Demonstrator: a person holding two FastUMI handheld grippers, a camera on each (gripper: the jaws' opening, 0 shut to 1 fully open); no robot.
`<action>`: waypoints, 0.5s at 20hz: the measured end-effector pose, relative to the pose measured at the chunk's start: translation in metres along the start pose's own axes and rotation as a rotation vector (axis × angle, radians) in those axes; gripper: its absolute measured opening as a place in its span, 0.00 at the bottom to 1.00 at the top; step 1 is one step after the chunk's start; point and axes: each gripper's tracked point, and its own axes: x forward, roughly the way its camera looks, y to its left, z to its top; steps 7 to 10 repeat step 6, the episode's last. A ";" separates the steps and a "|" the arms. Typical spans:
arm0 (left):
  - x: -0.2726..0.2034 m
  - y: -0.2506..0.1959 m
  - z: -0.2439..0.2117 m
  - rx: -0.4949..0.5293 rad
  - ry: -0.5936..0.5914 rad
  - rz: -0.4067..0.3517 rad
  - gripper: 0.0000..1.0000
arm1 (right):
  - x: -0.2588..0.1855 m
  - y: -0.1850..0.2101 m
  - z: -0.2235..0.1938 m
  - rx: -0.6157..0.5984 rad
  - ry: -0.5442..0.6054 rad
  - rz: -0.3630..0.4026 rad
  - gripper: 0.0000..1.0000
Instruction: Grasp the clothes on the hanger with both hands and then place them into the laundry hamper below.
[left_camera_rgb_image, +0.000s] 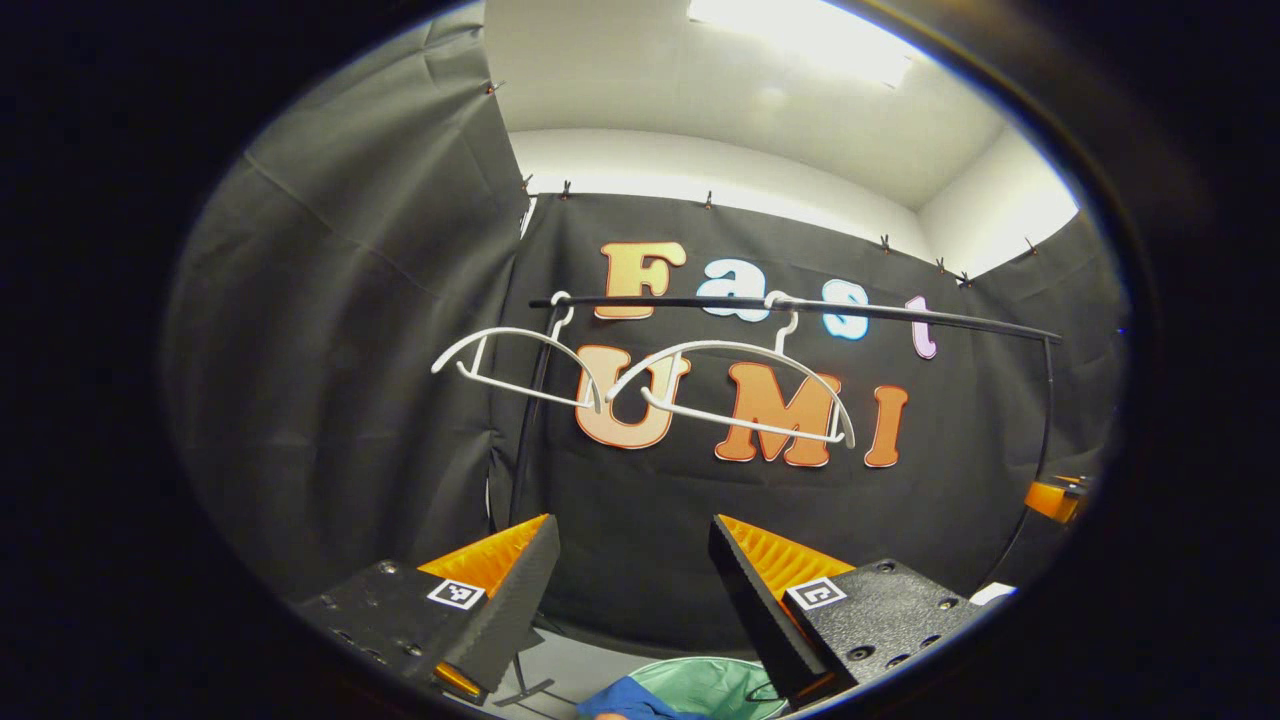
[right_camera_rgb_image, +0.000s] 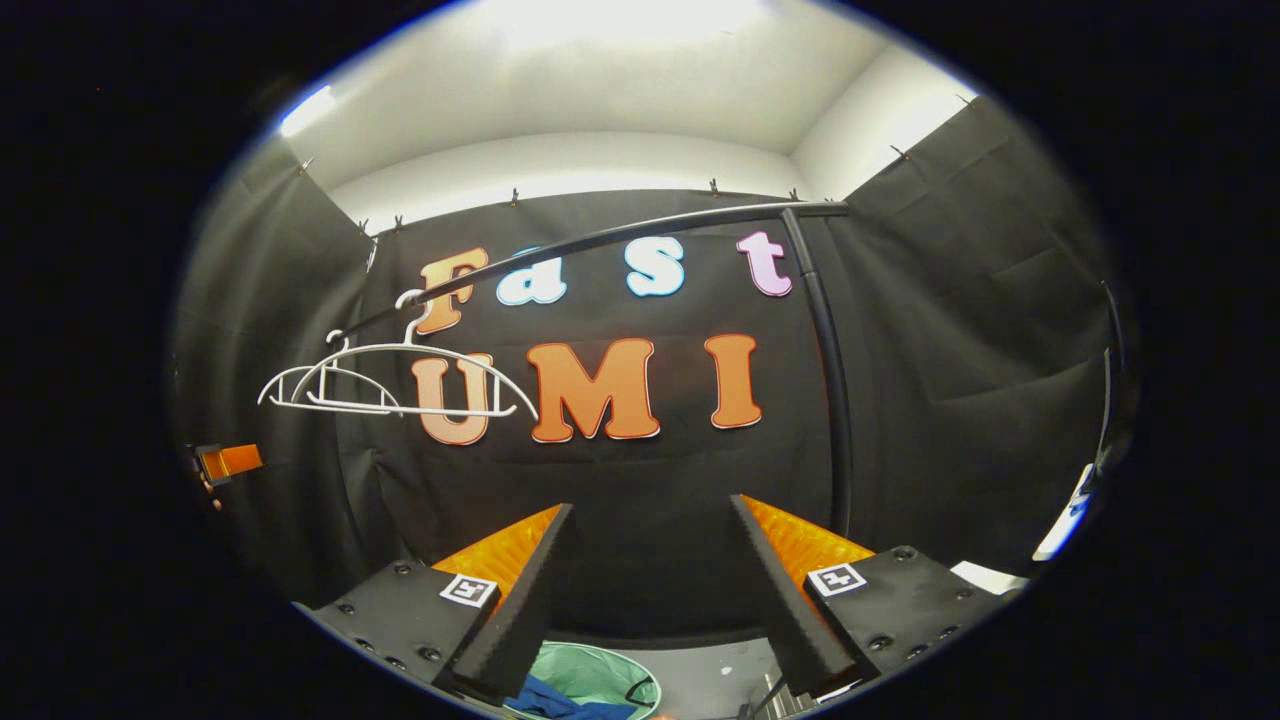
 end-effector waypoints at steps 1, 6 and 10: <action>0.000 -0.003 0.000 -0.004 0.003 -0.011 0.97 | 0.001 0.000 -0.002 -0.001 0.003 0.000 0.88; -0.002 -0.001 0.000 -0.006 -0.001 -0.008 0.94 | 0.000 0.005 -0.008 0.001 0.004 0.021 0.89; -0.002 -0.001 0.000 -0.006 -0.001 -0.008 0.94 | 0.000 0.005 -0.008 0.001 0.004 0.021 0.89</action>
